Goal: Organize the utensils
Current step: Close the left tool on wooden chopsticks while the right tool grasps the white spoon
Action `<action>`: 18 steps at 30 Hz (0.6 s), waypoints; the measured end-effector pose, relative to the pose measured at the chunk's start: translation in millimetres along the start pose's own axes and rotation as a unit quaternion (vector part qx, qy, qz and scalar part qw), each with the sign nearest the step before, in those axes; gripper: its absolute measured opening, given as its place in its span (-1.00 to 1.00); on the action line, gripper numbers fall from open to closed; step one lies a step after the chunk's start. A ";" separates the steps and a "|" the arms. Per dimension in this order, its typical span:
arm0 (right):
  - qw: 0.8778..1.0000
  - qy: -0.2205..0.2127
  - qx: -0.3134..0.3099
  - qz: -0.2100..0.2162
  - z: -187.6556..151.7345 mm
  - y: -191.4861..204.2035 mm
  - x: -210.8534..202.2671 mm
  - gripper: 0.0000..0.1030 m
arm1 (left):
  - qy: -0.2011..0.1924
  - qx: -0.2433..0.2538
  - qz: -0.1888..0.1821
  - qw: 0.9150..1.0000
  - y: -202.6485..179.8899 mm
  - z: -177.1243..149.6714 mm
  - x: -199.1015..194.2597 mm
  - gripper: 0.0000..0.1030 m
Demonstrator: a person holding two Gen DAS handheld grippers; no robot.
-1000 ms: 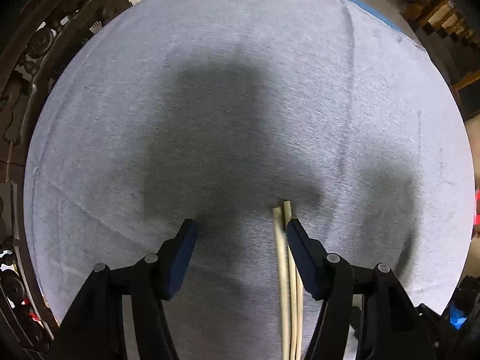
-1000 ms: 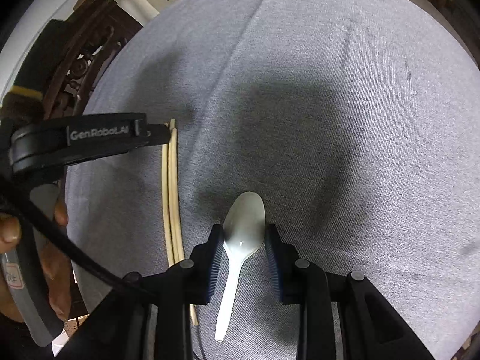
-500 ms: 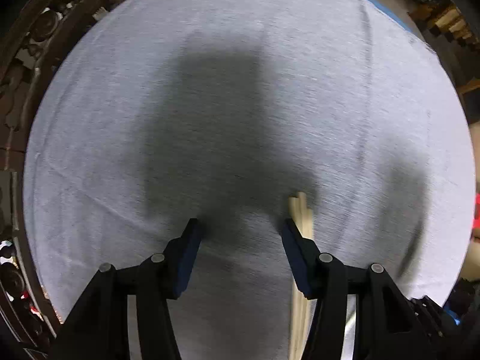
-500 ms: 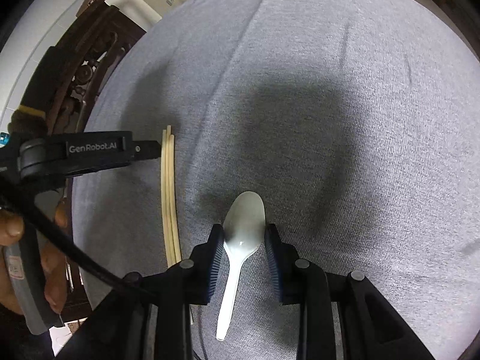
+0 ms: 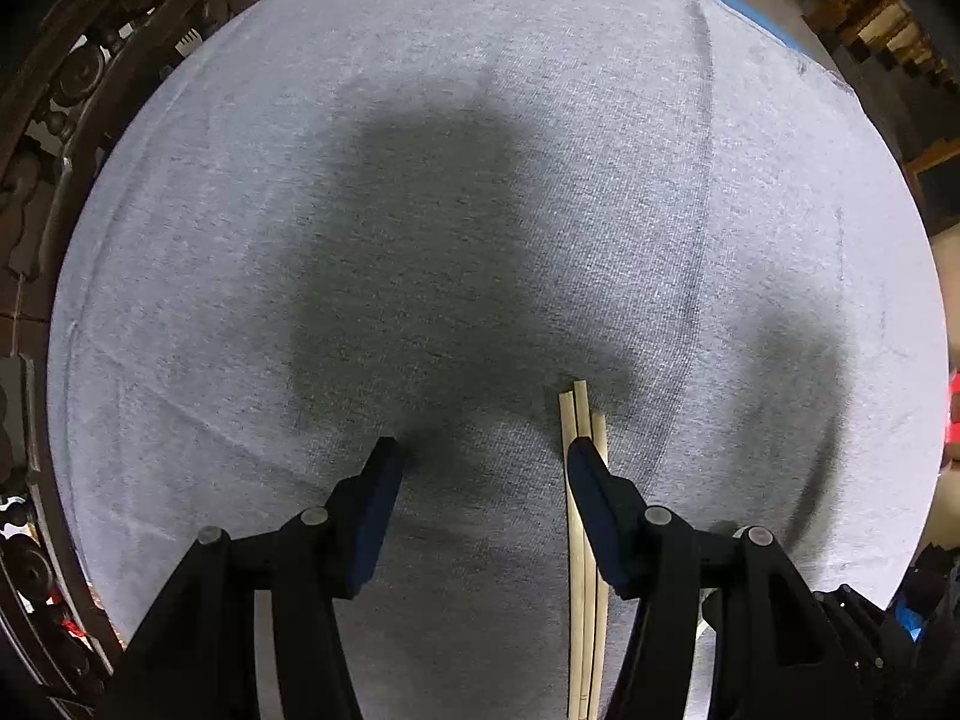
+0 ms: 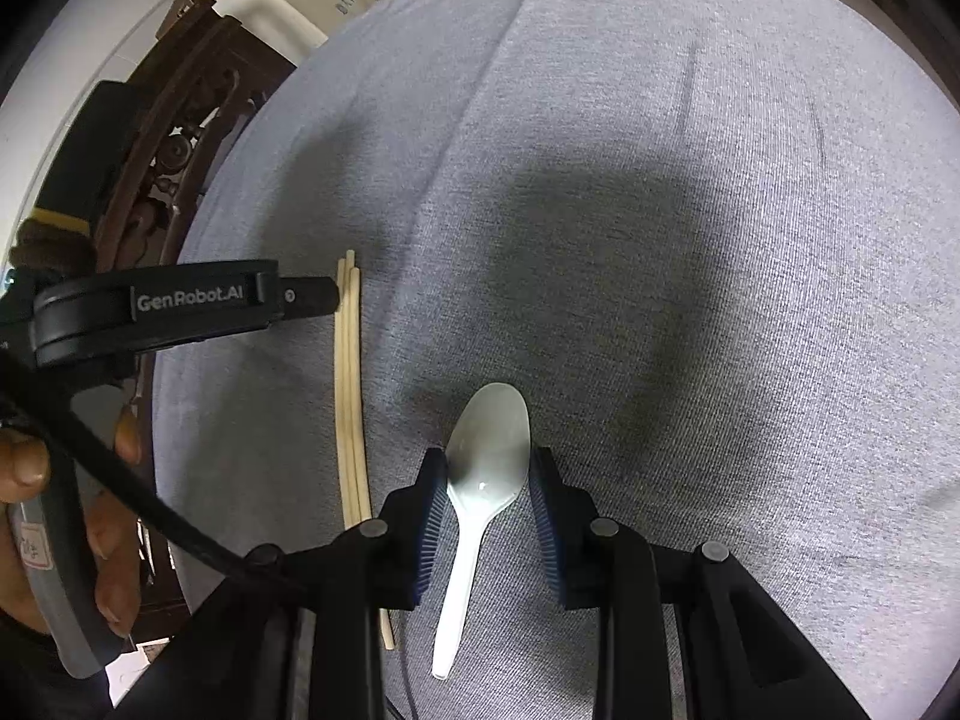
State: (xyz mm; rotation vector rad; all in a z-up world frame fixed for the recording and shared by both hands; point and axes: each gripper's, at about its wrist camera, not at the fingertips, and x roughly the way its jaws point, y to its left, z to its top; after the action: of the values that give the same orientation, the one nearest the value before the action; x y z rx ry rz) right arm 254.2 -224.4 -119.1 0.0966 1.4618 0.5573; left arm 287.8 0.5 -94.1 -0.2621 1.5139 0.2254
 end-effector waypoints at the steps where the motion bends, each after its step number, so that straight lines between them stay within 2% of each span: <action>1: 1.000 -0.001 0.001 0.000 -0.1 0.1 -0.1 -0.40 | 0.000 0.000 -0.003 1.000 3.8 1.3 2.6 0.22; 3: 1.000 -0.001 0.001 0.001 -0.4 -0.3 -0.4 -0.40 | 0.001 -0.005 -0.003 1.000 0.6 4.6 7.0 0.34; 5: 1.000 -0.002 0.002 0.002 -1.4 0.3 0.5 -0.40 | 0.011 0.002 0.008 1.000 -0.7 6.1 18.1 0.33; 6: 1.000 -0.002 0.003 0.003 -1.8 0.0 0.3 -0.40 | -0.001 0.015 0.025 1.000 -10.3 5.0 18.7 0.30; 7: 1.000 -0.002 0.003 0.005 -2.4 -0.5 -0.1 -0.40 | -0.004 0.024 0.026 0.999 -17.8 3.7 20.1 0.12; 10: 1.000 0.000 0.003 0.009 -2.0 -1.8 -0.4 -0.40 | -0.001 0.027 0.016 1.000 -16.9 1.5 18.2 -0.06; 16: 1.000 -0.001 -0.001 0.010 -0.9 -4.2 -0.8 -0.40 | 0.000 0.022 0.012 1.000 6.5 -4.3 13.5 -0.04; 18: 1.000 -0.003 -0.001 0.013 -1.4 -4.8 -1.0 -0.40 | 0.003 0.013 0.012 1.000 14.8 -7.3 12.0 -0.11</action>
State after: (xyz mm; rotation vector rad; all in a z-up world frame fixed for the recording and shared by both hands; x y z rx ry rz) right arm 254.2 -229.4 -120.2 0.1151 1.4568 0.5785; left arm 276.9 12.1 -106.8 -0.2243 1.5257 0.2256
